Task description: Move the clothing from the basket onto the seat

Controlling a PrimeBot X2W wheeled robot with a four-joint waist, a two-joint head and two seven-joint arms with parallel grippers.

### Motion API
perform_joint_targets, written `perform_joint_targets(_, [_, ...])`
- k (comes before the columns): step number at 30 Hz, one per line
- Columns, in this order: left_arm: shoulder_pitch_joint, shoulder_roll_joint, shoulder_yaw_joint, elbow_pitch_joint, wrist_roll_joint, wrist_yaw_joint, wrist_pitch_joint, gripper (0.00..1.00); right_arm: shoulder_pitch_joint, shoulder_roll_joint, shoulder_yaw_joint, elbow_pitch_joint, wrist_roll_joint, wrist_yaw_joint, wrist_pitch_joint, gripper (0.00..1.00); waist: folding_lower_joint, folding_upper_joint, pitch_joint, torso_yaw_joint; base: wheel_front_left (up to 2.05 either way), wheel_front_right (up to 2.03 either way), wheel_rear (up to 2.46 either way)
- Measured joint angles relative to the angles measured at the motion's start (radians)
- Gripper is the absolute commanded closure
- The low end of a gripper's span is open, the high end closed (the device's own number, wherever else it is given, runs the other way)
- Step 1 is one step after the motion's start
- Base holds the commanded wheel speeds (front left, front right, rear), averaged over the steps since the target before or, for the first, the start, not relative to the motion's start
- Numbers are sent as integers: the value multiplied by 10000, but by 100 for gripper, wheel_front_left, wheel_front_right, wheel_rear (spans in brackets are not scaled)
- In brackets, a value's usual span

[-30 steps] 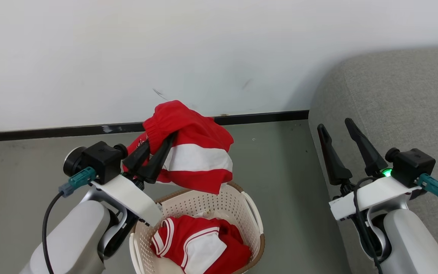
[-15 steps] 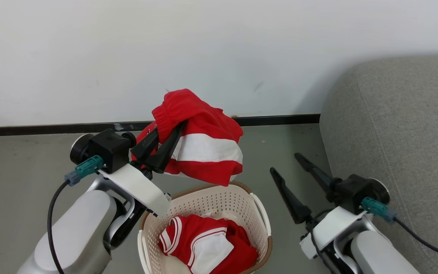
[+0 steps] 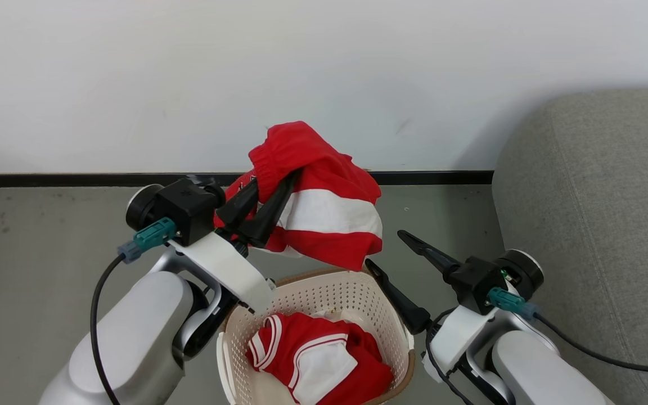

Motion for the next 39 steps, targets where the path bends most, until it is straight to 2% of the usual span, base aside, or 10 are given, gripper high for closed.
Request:
perform_joint_targets(24, [-50, -541, -913, -174, -167, -134, 364, 100, -1335, 382, 631, 1776, 8, 2, 0, 0, 0, 0, 90, 812, 0, 0, 0])
perform_joint_targets(25, [-50, -548, -926, -167, -169, -134, 366, 100, -1369, 385, 625, 1778, 8, 2, 0, 44, 0, 0, 83, 842, 0, 0, 0])
perform_joint_targets(27, [-47, -546, -936, -136, -169, -136, 366, 100, -1454, 399, 589, 1772, 8, 0, 0, 100, 0, 0, 67, 899, 0, 0, 0])
perform_joint_targets(39, [101, -474, -773, 27, -184, -109, 362, 100, -1459, 512, 38, 1710, 184, 2, 0, 100, 0, 0, -46, 898, 0, 0, 0])
